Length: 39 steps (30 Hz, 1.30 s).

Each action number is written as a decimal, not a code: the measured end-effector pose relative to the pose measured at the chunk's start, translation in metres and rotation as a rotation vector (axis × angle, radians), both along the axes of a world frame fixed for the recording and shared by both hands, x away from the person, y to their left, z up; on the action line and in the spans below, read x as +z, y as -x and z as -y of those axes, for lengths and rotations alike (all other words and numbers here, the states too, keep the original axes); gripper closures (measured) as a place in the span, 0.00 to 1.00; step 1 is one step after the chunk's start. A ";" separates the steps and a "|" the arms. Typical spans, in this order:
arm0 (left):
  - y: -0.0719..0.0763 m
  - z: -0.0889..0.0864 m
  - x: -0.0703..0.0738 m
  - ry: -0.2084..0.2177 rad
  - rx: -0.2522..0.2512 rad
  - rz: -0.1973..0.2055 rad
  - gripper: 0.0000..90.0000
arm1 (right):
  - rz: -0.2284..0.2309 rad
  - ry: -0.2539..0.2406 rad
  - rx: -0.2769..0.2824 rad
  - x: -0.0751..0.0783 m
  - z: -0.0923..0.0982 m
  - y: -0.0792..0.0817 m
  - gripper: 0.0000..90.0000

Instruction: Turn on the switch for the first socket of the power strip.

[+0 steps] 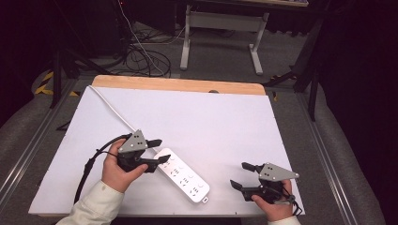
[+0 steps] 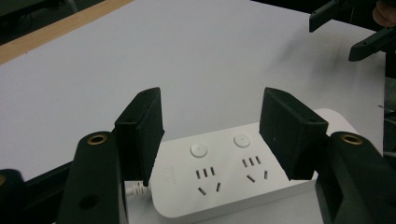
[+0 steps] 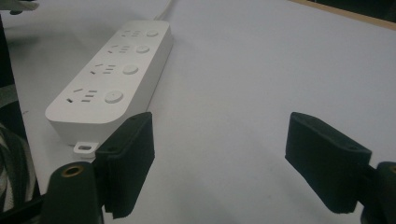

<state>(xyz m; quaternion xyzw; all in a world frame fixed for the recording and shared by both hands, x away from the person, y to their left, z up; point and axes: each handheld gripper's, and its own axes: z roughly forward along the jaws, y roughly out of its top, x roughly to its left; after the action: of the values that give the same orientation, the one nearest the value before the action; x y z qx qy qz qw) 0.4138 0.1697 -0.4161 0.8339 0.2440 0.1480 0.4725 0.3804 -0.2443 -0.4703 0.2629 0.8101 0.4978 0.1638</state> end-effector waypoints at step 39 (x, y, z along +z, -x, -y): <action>-0.037 0.025 -0.032 -0.072 0.039 -0.266 1.00 | -0.004 -0.008 0.006 -0.001 0.001 -0.001 0.27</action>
<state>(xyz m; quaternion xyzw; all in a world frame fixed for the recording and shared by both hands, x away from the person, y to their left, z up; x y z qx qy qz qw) 0.4507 0.1449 -0.4481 0.8576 0.3152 0.0542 0.4028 0.3811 -0.2452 -0.4709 0.2622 0.8092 0.5009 0.1599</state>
